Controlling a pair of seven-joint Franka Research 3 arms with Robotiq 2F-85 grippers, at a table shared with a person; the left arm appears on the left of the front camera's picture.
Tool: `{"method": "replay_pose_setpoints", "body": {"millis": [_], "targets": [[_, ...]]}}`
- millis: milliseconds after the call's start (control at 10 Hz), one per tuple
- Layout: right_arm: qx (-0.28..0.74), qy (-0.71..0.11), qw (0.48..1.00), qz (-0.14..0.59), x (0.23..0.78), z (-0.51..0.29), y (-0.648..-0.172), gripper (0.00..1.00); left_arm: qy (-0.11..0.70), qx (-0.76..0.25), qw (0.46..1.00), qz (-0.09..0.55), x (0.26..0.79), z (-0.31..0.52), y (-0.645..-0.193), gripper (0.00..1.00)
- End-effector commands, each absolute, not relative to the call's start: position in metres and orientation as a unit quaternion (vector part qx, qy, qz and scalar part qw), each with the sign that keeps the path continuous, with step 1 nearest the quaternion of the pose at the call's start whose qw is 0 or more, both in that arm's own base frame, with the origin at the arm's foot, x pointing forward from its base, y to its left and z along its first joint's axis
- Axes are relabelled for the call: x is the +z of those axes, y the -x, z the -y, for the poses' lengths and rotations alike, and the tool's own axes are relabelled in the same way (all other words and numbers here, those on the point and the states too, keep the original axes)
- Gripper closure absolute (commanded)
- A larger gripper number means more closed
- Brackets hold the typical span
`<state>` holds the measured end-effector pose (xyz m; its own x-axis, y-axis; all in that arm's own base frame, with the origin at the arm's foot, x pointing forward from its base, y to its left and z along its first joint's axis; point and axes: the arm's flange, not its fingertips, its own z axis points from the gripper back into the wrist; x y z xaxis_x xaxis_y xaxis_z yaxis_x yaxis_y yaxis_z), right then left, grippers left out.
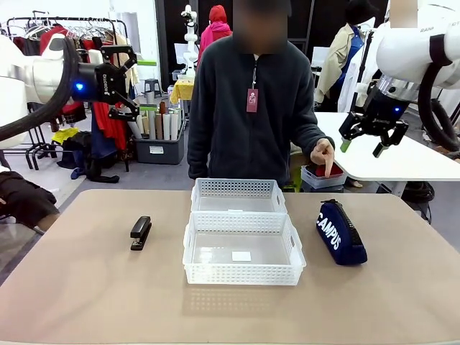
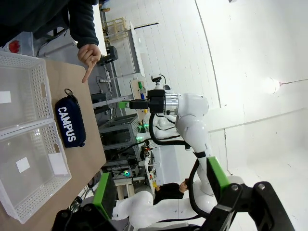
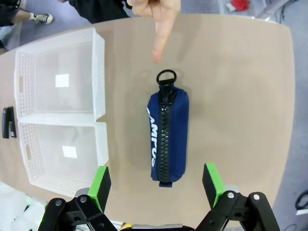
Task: Distribute items into two baskets.
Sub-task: Pick up the Pencil pouch that the person points to.
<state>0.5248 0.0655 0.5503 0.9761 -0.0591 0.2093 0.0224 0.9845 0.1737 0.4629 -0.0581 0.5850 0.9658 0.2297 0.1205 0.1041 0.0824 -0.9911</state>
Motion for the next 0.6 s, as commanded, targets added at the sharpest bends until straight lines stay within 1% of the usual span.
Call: {"method": "replay_pose_setpoints", "body": {"millis": [0, 100, 300, 500], "targets": [[-0.015, -0.086, 0.99, 0.112, 0.554, -0.065, -0.526, 0.0, 0.678, 0.044, 0.724, 0.122, 0.587, 0.058, -0.462, 0.0], [-0.021, -0.085, 0.99, 0.107, 0.55, -0.065, -0.525, 0.0, 0.678, 0.044, 0.724, 0.122, 0.587, 0.058, -0.462, 0.0], [-0.019, -0.032, 0.996, 0.083, 0.521, -0.081, -0.53, 0.0, 0.678, 0.044, 0.724, 0.122, 0.587, 0.058, -0.462, 0.0], [-0.017, -0.015, 0.997, 0.071, 0.497, -0.092, -0.534, 0.0, 0.678, 0.044, 0.724, 0.122, 0.587, 0.058, -0.462, 0.0]]}}
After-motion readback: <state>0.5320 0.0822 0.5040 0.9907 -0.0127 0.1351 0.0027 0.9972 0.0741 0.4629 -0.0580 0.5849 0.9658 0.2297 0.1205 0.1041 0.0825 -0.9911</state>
